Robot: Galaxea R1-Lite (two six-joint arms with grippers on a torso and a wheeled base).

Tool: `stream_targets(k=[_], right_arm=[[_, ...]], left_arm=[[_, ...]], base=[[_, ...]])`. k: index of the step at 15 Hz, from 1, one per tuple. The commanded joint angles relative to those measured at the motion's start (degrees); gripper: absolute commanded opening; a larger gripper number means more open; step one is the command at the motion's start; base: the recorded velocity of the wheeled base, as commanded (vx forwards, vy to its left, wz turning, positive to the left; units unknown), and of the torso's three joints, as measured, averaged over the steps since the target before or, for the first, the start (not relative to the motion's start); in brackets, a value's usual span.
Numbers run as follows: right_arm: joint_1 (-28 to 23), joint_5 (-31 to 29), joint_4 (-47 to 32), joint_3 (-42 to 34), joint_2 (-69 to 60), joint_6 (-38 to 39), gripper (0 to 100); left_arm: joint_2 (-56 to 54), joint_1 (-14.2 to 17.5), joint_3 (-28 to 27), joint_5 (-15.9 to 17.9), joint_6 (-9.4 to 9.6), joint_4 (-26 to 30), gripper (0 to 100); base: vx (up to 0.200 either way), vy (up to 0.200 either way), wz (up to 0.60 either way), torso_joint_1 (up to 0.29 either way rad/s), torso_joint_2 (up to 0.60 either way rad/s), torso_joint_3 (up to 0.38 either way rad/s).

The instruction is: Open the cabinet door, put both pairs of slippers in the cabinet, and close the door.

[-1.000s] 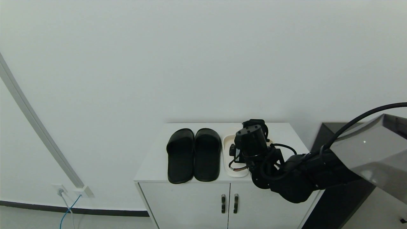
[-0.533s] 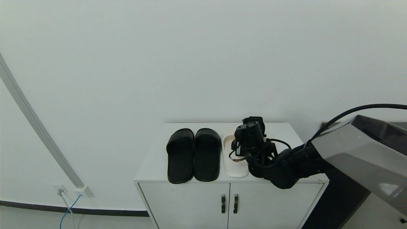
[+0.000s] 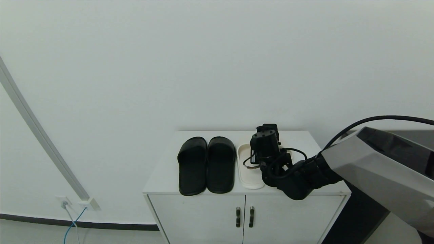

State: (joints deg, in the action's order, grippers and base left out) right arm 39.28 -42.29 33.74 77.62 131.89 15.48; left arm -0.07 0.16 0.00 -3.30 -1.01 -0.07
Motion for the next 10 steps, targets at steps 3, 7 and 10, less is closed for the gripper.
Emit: stream_targets(k=[3, 7, 10], right_arm=[[-0.1, -0.1, 0.0, -0.4, -0.3, 0.0, 0], [0.0, 1.4, -0.1, -5.5, -9.3, -1.5, 0], [1.7, 12.2, 1.2, -18.6, -22.9, -5.3, 0]], left_arm=[[0.1, 0.0, 0.0, 0.0, -0.04, 0.0, 0], [0.1, 0.0, 0.0, 0.1, -0.13, 0.0, 0], [0.1, 0.0, 0.0, 0.1, -0.04, 0.0, 0]], base=[[0.0, 0.0, 0.0, 0.0, 0.0, 0.0], [0.0, 0.0, 0.0, 0.0, 0.0, 0.0], [0.0, 0.0, 0.0, 0.0, 0.0, 0.0]])
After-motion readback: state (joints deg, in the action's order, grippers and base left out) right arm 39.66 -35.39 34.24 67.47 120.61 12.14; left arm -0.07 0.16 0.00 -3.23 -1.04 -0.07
